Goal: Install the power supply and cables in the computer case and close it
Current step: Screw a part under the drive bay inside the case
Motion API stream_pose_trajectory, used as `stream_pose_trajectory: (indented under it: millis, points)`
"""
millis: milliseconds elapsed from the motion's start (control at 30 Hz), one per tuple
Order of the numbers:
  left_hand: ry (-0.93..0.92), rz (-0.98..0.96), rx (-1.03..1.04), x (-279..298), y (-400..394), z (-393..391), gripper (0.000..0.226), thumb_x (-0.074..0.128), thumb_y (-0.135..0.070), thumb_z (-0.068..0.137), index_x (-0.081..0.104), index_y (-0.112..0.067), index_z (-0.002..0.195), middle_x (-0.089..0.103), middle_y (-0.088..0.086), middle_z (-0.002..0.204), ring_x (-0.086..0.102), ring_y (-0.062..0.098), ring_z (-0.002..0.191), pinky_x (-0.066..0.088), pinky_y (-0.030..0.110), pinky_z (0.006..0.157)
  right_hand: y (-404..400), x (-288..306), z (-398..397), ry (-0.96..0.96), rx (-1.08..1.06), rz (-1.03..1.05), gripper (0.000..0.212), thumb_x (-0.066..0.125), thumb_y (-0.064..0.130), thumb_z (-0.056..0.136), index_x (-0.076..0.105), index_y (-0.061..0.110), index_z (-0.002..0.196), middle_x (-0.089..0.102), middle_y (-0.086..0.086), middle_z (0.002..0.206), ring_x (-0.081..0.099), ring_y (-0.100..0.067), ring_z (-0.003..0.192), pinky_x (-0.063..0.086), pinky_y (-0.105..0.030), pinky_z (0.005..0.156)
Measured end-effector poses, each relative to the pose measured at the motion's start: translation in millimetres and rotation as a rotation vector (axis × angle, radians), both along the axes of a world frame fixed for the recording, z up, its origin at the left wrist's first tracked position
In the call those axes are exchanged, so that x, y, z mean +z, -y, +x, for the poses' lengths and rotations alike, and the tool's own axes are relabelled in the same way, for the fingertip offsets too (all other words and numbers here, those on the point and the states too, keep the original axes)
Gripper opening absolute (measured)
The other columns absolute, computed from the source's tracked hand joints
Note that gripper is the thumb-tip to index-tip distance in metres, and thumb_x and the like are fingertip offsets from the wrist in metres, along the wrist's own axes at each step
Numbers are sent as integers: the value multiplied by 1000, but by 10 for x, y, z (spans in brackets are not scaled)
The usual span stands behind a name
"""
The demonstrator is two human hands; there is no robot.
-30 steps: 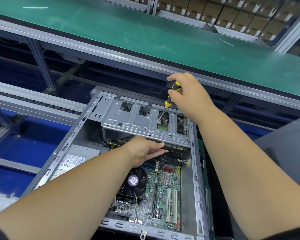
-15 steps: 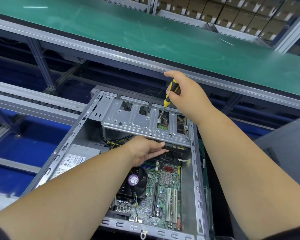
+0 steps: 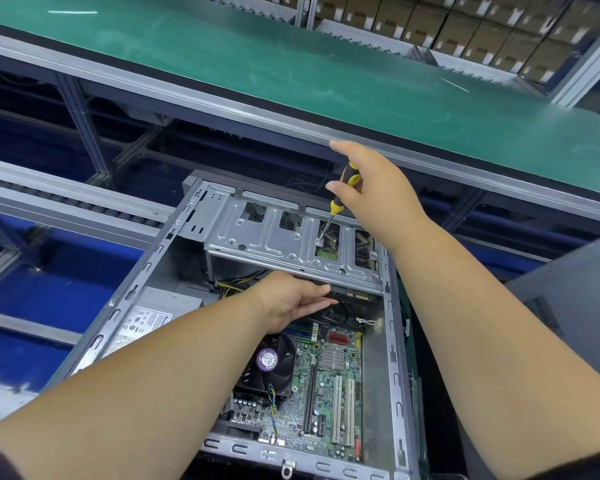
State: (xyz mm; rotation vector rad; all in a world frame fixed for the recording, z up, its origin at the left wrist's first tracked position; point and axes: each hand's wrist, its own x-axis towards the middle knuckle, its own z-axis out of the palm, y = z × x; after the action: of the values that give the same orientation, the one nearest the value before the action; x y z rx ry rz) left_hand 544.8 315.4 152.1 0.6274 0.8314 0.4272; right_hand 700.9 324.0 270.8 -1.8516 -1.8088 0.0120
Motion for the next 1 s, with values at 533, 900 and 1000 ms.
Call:
stream_pose_trajectory:
  millis: [533, 900, 1000]
  points:
    - [-4, -2, 2, 0, 2, 5, 11, 67, 11, 82, 63, 13, 92, 70, 24, 99, 72, 30, 90, 60, 24, 71, 24, 11, -30, -158, 77, -67, 52, 55, 14, 96, 42, 39, 141, 59, 9, 110, 59, -14, 95, 50, -29, 81]
    - [2, 2, 2, -5, -1, 5, 10, 67, 11, 82, 63, 13, 91, 72, 22, 95, 72, 30, 90, 60, 25, 73, 32, 53, -63, -70, 53, -82, 40, 59, 21, 95, 48, 38, 130, 56, 10, 100, 60, -16, 88, 48, -29, 77]
    - [-4, 6, 4, -3, -2, 6, 13, 67, 11, 81, 62, 13, 93, 71, 24, 99, 72, 31, 91, 60, 27, 76, 46, 52, -42, -141, 61, -116, 45, 59, 12, 94, 48, 40, 128, 62, 9, 97, 63, -14, 89, 46, -22, 72]
